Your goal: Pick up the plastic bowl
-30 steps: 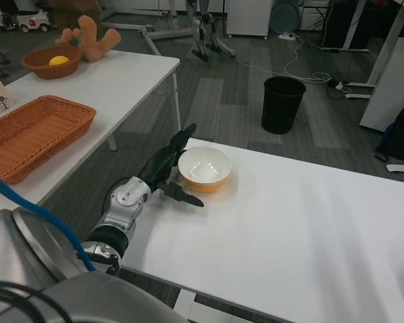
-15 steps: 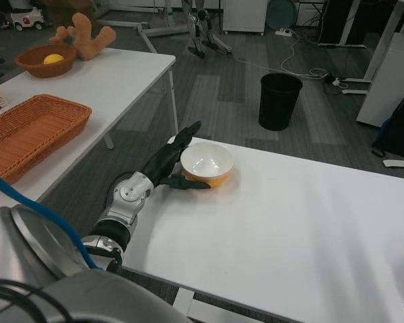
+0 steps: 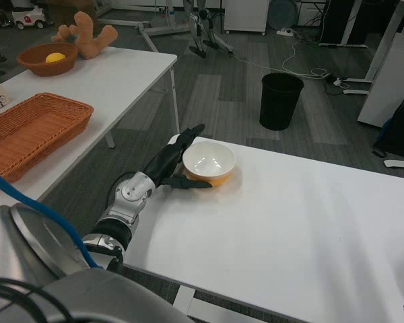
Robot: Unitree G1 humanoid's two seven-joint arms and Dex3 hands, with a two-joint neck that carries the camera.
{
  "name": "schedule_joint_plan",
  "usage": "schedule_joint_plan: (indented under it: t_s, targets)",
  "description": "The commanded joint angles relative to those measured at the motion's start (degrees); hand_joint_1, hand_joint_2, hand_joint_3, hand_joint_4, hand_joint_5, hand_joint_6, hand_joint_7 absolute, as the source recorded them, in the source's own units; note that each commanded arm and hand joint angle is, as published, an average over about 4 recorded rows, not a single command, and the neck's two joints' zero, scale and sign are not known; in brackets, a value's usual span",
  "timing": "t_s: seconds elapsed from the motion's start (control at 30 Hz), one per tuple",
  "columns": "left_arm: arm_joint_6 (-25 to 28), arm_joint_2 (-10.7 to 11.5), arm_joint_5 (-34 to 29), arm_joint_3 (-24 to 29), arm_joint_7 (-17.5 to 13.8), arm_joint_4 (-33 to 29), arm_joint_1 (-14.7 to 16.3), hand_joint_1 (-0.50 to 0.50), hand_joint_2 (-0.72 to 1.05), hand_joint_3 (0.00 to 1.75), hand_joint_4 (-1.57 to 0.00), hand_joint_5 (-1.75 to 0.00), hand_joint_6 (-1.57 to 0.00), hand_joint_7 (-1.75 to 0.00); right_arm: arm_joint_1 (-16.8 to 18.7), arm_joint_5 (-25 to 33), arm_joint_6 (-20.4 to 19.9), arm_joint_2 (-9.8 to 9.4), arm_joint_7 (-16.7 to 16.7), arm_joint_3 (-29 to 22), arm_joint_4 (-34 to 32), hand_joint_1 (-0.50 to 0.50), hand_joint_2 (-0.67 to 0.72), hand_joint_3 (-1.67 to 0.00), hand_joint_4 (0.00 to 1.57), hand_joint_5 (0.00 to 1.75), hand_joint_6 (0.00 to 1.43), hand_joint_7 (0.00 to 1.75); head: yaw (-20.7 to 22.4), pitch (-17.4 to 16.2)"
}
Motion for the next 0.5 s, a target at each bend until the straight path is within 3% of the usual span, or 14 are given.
schedule_joint_plan:
  t_s: [0.03, 0.13, 0.2, 0.37, 0.5]
  targets:
    - [0.0, 1.1, 0.0, -0.2, 0.1, 0.6, -0.1, -0.5, 1.05, 0.39, 0.0, -1.23, -0.44, -1.15, 0.7, 0.4, -1.1, -0.19, -0.1, 0.0, -0.4, -0.46, 0.42, 0.0, 0.0, 0.0, 0.0, 0.0, 0.0, -0.1]
    - [0.3, 1.1, -0.1, -0.2, -0.2, 0.6, -0.1, -0.5, 1.03, 0.44, -0.19, -1.33, -1.14, -1.62, 0.7, 0.4, -1.1, -0.19, -0.1, 0.1, -0.3, -0.46, 0.47, 0.0, 0.0, 0.0, 0.0, 0.0, 0.0, -0.1]
    - [0.8, 1.1, 0.0, -0.2, -0.7, 0.4, 0.0, -0.5, 0.98, 0.46, -0.42, -1.44, -1.35, -1.71, 0.7, 0.4, -1.1, -0.19, -0.1, 0.2, -0.2, -0.46, 0.47, 0.0, 0.0, 0.0, 0.0, 0.0, -0.1, -0.1]
    - [3.3, 1.1, -0.6, -0.2, -2.8, -0.4, 0.1, -0.5, 1.05, 0.48, -0.8, -1.67, -1.38, -1.68, 0.7, 0.5, -1.1, -0.19, -0.1, 0.2, -0.1, -0.46, 0.47, 0.0, 0.0, 0.0, 0.0, 0.0, -0.1, -0.1]
    - [5.4, 1.1, -1.7, -0.3, -4.1, -2.3, 0.2, -0.5, 1.05, 0.52, -0.96, -1.75, -1.35, -1.68, 0.7, 0.6, -1.1, -0.1, -0.1, 0.4, 0.0, -0.46, 0.46, 0.0, 0.0, 0.0, 0.0, 0.0, -0.5, 0.1]
